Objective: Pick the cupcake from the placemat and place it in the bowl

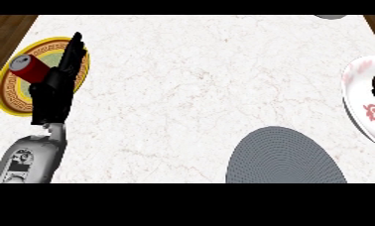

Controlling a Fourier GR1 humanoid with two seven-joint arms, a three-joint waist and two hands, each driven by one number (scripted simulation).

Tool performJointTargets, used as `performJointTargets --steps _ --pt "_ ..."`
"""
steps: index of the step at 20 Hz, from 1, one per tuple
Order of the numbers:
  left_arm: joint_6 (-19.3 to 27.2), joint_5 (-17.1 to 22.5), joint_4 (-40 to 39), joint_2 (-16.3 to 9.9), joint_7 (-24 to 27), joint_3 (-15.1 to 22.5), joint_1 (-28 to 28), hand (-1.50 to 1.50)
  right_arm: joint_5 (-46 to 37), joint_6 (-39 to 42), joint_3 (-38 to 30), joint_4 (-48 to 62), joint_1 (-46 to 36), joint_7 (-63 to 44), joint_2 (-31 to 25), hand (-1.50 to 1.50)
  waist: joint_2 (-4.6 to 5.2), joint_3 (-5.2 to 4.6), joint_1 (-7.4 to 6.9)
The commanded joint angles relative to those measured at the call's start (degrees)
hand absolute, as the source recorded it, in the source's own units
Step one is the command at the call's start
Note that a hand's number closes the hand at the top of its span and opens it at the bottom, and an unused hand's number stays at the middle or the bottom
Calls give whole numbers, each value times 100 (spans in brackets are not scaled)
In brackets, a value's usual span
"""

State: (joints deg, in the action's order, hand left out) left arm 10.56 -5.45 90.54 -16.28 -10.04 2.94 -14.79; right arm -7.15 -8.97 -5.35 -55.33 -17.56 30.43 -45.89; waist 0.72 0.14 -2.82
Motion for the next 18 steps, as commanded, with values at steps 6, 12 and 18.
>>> performJointTargets --steps 6,12,18 --pt "26 -145 143 159 -81 148 77 0 -120 1048 134 2543 -1356 979 565 -150 15 12 -32" --pt "116 -254 -342 191 92 -23 -199 0 105 1663 -265 3469 -2052 1706 560 -150 25 8 79" --pt "-18 -136 323 98 5 -102 353 0 362 2554 -707 4228 -2296 1868 -109 -150 -6 6 60"
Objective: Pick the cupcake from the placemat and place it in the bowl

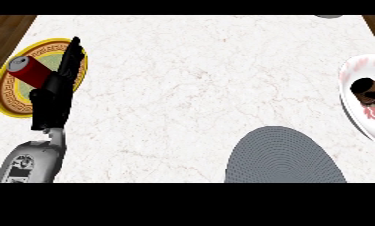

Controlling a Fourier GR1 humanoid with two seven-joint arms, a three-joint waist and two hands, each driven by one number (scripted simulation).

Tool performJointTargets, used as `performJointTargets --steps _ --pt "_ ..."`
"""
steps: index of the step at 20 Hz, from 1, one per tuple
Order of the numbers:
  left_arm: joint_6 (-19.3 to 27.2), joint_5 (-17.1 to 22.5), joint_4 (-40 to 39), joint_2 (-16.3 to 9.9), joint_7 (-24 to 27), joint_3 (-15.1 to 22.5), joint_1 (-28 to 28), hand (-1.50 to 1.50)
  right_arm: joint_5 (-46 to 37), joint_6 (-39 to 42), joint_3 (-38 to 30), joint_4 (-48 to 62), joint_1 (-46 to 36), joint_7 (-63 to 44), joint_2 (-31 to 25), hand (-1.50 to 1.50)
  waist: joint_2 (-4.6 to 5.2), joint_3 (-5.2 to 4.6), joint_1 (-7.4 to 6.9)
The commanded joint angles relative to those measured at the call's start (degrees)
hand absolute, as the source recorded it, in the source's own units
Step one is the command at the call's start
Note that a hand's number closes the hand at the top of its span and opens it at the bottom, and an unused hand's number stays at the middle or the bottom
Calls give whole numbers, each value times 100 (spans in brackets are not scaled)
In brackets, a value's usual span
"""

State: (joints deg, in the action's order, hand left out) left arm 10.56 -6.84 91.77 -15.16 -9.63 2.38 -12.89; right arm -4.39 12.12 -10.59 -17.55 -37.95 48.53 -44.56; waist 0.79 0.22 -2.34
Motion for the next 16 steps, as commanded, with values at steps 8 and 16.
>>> performJointTargets --steps 8,16 --pt "-216 175 -23 -152 -106 -265 -124 0 418 2152 -492 793 362 470 -1218 -150 8 12 104" --pt "-81 109 181 -73 -221 -263 -44 0 615 2917 -515 429 1083 926 -1250 -150 -25 38 180"
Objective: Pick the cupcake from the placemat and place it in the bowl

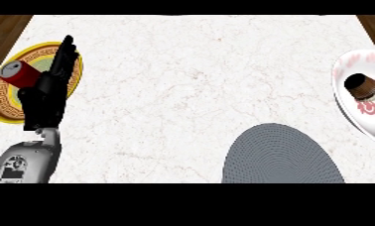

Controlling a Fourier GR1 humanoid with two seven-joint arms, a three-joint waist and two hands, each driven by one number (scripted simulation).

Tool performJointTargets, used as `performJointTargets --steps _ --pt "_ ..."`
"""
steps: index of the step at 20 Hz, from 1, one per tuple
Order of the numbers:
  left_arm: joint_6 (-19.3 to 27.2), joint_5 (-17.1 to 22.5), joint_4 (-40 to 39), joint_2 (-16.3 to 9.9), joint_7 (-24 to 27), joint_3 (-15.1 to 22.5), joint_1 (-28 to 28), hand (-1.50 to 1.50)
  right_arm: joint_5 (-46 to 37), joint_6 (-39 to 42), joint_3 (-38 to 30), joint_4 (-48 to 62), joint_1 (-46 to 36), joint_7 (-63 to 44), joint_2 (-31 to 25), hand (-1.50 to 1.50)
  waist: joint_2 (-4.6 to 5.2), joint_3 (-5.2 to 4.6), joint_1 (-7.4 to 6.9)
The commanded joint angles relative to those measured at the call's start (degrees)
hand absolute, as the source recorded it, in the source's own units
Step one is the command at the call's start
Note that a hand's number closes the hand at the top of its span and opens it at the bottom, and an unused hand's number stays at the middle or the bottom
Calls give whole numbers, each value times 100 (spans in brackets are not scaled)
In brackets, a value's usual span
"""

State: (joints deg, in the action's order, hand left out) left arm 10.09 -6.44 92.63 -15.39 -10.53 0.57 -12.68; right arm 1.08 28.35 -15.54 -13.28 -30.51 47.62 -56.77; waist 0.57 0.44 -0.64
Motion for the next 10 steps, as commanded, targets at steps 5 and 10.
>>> performJointTargets --steps 5,10 --pt "-55 67 -225 -128 216 -235 18 0 199 1582 0 -366 729 1200 -159 -150 -8 4 136" --pt "10 16 -98 -40 70 -157 49 0 362 1635 -10 -559 1184 1304 -179 -150 -30 17 177"
